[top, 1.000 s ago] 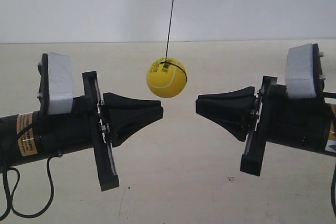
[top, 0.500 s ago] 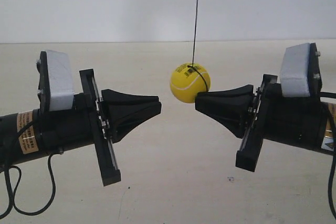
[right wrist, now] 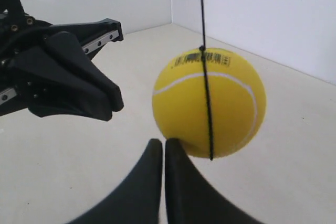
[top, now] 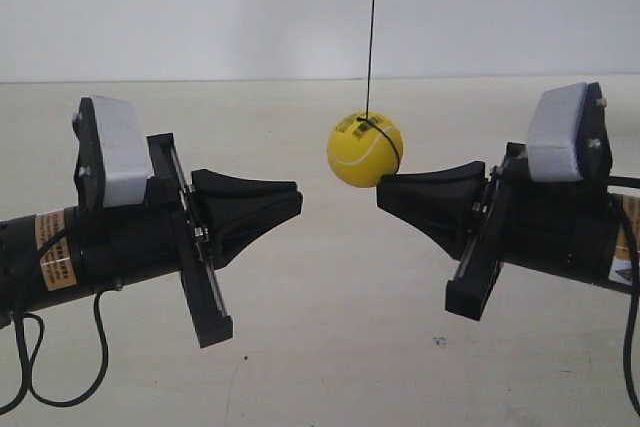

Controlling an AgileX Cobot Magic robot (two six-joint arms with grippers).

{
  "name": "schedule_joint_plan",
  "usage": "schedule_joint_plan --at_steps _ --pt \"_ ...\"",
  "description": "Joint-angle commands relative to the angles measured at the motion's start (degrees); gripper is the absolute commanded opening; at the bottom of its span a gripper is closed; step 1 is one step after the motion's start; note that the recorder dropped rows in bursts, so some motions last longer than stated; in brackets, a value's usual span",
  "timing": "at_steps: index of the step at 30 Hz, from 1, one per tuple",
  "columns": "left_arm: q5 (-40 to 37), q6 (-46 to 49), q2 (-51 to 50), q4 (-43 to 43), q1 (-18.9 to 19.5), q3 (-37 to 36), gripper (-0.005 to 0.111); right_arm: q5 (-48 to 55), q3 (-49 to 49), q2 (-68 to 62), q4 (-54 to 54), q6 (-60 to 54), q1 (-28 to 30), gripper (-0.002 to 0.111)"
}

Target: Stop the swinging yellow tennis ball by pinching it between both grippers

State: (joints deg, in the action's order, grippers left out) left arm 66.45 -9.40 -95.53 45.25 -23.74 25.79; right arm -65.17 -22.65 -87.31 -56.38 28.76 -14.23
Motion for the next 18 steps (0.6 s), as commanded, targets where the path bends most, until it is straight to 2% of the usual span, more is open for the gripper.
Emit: schedule_joint_plan --at_steps 1,18 --pt "0.0 0.3 0.1 0.4 -0.3 0.1 0.005 0.3 -0.1 -0.1 0.6 -0.4 -0.2 0.000" --pt "3.5 0.6 0.1 1.0 -0.3 0.1 0.005 -2.0 -0.1 0.0 0.1 -0.7 -0.2 0.000"
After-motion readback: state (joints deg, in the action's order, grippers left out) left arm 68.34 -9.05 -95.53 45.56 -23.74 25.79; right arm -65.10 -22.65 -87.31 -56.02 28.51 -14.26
